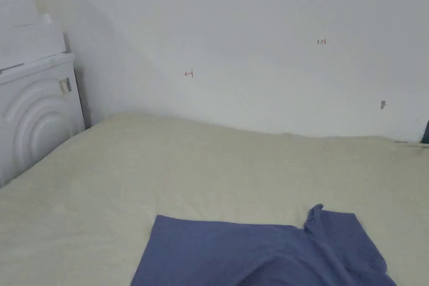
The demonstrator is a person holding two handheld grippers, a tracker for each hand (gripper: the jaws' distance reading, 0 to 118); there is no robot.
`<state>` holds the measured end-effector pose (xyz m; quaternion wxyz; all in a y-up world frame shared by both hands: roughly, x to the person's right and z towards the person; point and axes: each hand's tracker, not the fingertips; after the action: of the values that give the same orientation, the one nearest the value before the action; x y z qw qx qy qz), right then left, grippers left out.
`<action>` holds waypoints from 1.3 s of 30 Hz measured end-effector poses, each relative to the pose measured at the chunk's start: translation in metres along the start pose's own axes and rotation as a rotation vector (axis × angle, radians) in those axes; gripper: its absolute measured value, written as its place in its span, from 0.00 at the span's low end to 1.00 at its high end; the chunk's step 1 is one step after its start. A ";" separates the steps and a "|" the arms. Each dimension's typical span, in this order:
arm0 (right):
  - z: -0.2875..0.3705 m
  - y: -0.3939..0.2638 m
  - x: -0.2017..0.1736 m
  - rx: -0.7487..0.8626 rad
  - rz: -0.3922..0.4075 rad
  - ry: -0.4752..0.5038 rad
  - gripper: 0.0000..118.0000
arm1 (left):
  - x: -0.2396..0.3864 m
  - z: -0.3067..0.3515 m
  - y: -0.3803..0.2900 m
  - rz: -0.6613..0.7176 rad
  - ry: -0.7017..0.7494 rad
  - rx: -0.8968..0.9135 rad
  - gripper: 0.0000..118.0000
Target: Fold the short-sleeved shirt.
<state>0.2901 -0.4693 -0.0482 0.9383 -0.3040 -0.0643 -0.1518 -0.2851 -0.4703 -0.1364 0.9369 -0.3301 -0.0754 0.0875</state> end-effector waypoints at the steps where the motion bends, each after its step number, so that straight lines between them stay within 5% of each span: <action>1: 0.005 -0.003 0.001 0.003 -0.003 0.001 0.03 | -0.003 0.003 -0.004 0.004 -0.004 -0.011 0.04; 5: 0.006 -0.001 0.004 0.016 -0.022 -0.009 0.03 | -0.008 0.010 -0.010 0.009 0.037 -0.004 0.04; 7: 0.004 0.003 0.004 0.030 0.038 -0.018 0.03 | -0.012 0.011 -0.009 0.050 -0.018 0.010 0.04; 9: 0.000 0.009 0.005 0.002 0.055 -0.029 0.07 | -0.013 0.008 -0.006 0.041 0.017 0.000 0.13; 10: 0.001 0.010 0.005 0.012 0.088 -0.077 0.20 | -0.018 0.009 -0.006 0.051 0.029 -0.013 0.26; 11: 0.003 0.011 0.012 0.034 0.096 -0.110 0.54 | -0.023 0.011 -0.007 0.076 0.066 -0.007 0.51; 12: 0.006 0.015 0.014 0.030 0.089 -0.127 0.77 | -0.027 0.016 -0.005 0.078 0.088 0.012 0.64; 13: 0.010 0.020 0.015 0.033 0.100 -0.140 0.86 | -0.028 0.022 -0.001 0.049 0.121 0.023 0.68; 16: 0.033 0.041 0.006 0.109 0.107 -0.160 0.86 | -0.013 0.043 0.019 -0.084 0.252 0.142 0.69; 27: 0.036 0.112 -0.079 0.256 0.105 0.167 0.86 | 0.075 0.092 0.111 -0.165 0.049 0.432 0.73; 36: 0.033 0.112 -0.122 0.291 0.242 0.193 0.85 | 0.106 0.092 0.116 -0.248 0.053 0.465 0.73; 37: 0.034 0.109 -0.124 0.297 0.247 0.197 0.82 | 0.107 0.092 0.113 -0.248 0.047 0.461 0.71; 39: 0.036 0.103 -0.128 0.305 0.267 0.207 0.59 | 0.106 0.093 0.105 -0.242 0.033 0.457 0.56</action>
<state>0.2013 -0.3374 -0.1032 0.9868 -0.1473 0.0508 -0.0449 -0.2120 -0.3107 -0.1226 0.9919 -0.0998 -0.0775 -0.0160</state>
